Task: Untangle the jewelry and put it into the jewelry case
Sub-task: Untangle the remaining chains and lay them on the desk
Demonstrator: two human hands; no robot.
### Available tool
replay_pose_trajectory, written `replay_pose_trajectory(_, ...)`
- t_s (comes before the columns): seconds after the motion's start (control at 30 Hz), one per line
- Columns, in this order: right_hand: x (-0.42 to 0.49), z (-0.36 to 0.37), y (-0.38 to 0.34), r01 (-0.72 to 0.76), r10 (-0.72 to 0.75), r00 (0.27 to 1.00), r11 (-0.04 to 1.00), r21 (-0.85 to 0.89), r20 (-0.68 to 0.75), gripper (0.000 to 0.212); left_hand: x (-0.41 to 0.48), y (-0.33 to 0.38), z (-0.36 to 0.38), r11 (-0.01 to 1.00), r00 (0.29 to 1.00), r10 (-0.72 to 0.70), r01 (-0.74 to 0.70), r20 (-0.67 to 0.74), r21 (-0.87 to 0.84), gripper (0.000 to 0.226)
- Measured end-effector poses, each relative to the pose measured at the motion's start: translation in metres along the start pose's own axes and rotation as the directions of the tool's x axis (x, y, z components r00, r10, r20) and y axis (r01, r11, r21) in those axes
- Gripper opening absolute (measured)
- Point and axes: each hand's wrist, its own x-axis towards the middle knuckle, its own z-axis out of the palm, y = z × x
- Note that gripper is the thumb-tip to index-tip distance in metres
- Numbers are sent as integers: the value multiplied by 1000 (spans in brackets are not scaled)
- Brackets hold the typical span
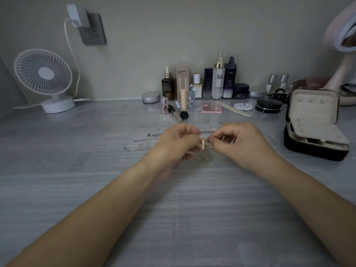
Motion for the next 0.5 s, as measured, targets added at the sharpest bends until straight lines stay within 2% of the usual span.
replay_pose_trajectory(0.2,1,2,-2,-90,85,995,987,130,42,22,2,3,1,937,988,-126,147,86,-317,17)
replay_pose_trajectory(0.33,1,2,-1,-114,102,991,983,145,90,20,3,2,0,926,989,-124,146,84,-349,14)
replay_pose_trajectory(0.5,2,1,-2,-111,99,992,982,150,82,18,2,3,1,909,991,-109,133,83,-395,14)
